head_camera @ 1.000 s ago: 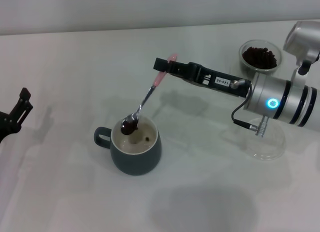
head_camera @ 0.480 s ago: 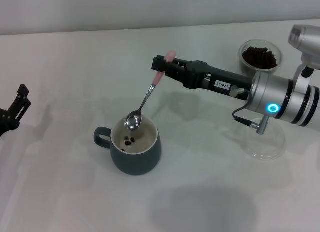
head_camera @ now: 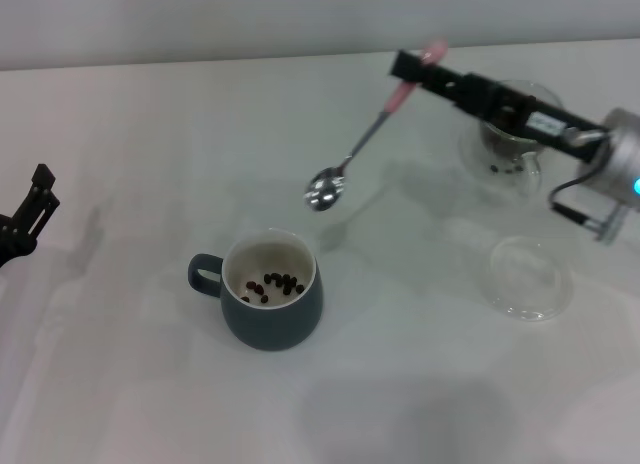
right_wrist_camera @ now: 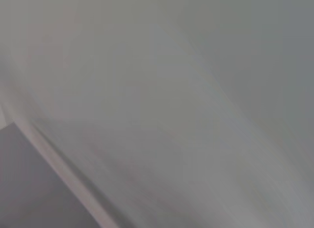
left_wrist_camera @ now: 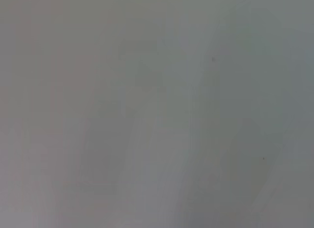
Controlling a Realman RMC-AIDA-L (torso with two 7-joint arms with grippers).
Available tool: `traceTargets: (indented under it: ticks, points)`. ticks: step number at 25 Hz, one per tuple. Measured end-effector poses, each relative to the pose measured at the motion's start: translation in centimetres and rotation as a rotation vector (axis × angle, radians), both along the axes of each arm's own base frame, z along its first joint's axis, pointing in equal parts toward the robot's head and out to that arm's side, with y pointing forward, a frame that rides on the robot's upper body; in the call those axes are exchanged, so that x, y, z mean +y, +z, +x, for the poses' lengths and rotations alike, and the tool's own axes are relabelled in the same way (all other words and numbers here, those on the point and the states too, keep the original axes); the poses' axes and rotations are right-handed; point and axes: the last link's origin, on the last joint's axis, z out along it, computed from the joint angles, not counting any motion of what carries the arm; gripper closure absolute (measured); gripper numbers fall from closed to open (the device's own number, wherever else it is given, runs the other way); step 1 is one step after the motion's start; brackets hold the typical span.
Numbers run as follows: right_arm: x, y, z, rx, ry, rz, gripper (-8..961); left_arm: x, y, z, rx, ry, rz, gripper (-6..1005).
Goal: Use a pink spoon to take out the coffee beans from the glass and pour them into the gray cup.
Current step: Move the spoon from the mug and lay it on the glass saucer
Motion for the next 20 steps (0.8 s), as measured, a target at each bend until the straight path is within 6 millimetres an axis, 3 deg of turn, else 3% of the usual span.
traceTargets:
  ticks: [7, 13, 20]
  points:
    - [-0.3, 4.1, 2.8, -0.058, -0.052, 0.001, 718, -0.1, -0.1, 0.0, -0.002, 0.001, 0.000, 127]
    - [-0.5, 7.6, 5.8, -0.233, -0.086, -0.062, 715, 0.2, 0.0, 0.3, -0.004, -0.008, 0.002, 127]
    - [-0.5, 8.8, 8.7, -0.396, -0.168, -0.083, 712, 0.0, -0.1, 0.3, -0.009, -0.009, 0.005, 127]
